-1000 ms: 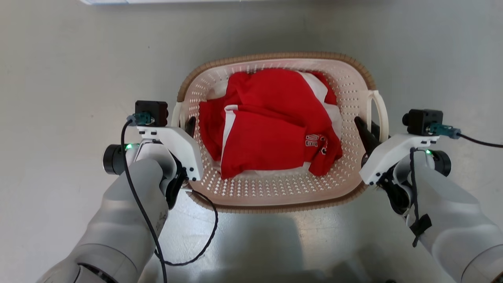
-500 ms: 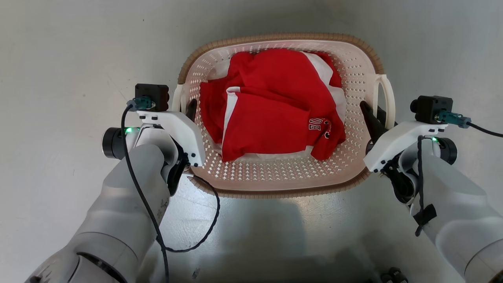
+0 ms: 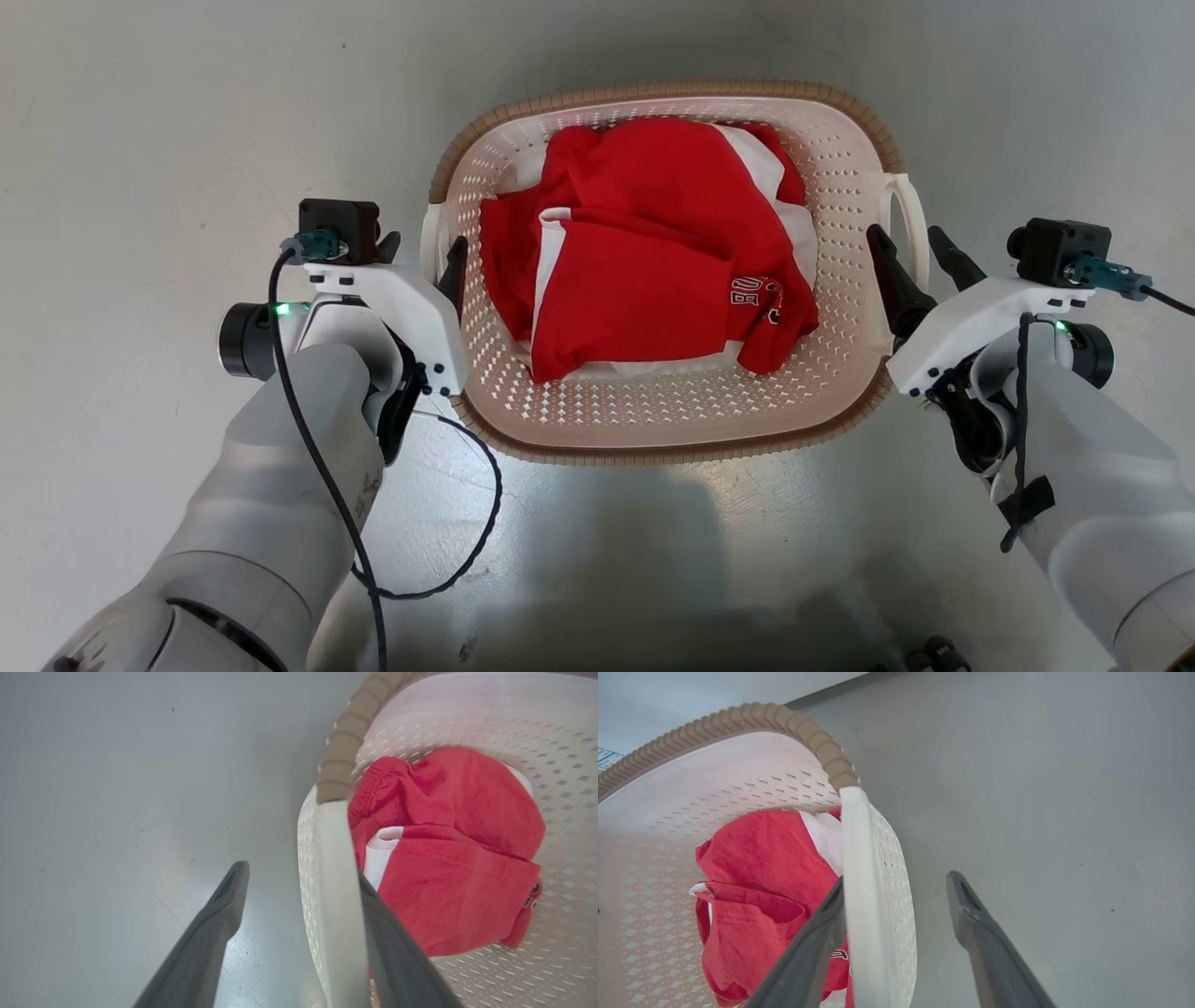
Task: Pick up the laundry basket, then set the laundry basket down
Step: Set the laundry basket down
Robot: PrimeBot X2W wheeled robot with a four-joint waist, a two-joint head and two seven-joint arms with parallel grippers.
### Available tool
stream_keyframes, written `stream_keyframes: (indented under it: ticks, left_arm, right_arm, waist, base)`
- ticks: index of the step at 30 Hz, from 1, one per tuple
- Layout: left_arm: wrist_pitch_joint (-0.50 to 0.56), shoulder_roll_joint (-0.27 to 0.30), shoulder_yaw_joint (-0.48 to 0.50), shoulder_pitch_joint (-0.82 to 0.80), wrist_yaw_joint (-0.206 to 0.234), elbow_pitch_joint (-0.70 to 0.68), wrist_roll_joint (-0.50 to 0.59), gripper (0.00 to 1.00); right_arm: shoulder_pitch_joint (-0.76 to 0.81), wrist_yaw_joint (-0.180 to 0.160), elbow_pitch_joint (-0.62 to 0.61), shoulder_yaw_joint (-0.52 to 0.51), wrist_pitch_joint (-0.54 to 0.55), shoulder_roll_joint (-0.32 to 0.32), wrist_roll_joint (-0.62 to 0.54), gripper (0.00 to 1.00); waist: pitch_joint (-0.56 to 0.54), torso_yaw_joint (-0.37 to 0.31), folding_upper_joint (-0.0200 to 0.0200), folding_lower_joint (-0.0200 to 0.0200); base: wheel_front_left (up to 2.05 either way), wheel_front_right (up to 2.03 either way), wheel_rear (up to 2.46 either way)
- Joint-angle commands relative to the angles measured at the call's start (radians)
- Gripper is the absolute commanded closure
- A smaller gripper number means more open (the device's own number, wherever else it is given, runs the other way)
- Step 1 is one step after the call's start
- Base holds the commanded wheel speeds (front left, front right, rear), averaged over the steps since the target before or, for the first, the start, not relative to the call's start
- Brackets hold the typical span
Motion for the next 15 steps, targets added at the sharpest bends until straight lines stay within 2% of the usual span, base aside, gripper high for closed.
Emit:
stream_keyframes:
  ticks: [1, 10, 15]
  left_arm:
    - [-0.010, 0.021, 0.010, 0.015, 0.011, -0.001, 0.006, 0.00]
    - [-0.017, 0.031, 0.016, 0.030, 0.010, -0.001, -0.003, 0.00]
    - [-0.025, 0.043, 0.030, 0.056, 0.010, -0.001, -0.008, 0.00]
  right_arm:
    - [0.043, -0.002, 0.000, 0.007, -0.014, 0.006, -0.008, 0.00]
    - [0.051, -0.002, 0.002, -0.002, -0.014, 0.022, -0.024, 0.00]
    - [0.063, -0.002, -0.004, -0.011, -0.014, 0.032, -0.033, 0.00]
  waist:
    - [-0.002, 0.000, 0.0000, 0.0000]
    - [-0.034, -0.011, 0.0000, 0.0000]
    - [-0.092, -0.029, 0.0000, 0.0000]
  base:
    - [0.00, 0.00, 0.00]
    - [0.00, 0.00, 0.00]
    - [0.00, 0.00, 0.00]
